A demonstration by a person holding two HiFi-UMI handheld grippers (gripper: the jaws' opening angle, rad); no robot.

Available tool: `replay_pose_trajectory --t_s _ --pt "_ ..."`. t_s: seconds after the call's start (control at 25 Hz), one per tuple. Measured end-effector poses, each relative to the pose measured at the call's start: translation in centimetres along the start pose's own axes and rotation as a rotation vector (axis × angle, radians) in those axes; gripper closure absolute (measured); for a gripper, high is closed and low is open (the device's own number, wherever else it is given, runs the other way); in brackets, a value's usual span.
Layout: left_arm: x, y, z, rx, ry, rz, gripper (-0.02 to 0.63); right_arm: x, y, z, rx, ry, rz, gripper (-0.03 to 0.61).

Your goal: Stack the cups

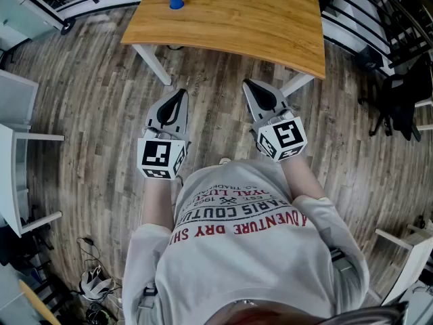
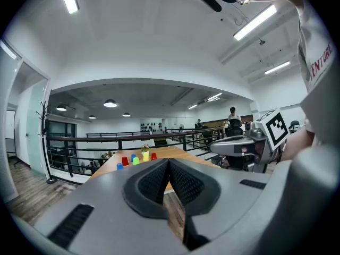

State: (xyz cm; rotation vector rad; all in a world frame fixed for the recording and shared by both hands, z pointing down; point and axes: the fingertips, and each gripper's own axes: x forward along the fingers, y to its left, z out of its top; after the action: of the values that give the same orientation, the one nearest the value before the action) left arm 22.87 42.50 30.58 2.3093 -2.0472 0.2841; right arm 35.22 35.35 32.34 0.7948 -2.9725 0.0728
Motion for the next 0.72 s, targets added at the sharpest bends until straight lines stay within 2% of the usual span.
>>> replay_pose_trajectory --t_s 0.24,0.48,0.72 --pt "1.1 0.2 0.5 0.0 -0.007 -0.006 0.598 0.5 -0.5 0.1 -0.015 0.006 0.012 0.551" --pt "2.3 0.2 0.6 -0.001 -0.002 -0.02 0.598 1.0 -1.5 -0.1 0.014 0.008 0.006 0.551" --pt "4.0 0.1 0.6 -0.012 0.011 -0.026 0.598 1.4 -2.1 -0.5 0.012 0.033 0.052 0.548"
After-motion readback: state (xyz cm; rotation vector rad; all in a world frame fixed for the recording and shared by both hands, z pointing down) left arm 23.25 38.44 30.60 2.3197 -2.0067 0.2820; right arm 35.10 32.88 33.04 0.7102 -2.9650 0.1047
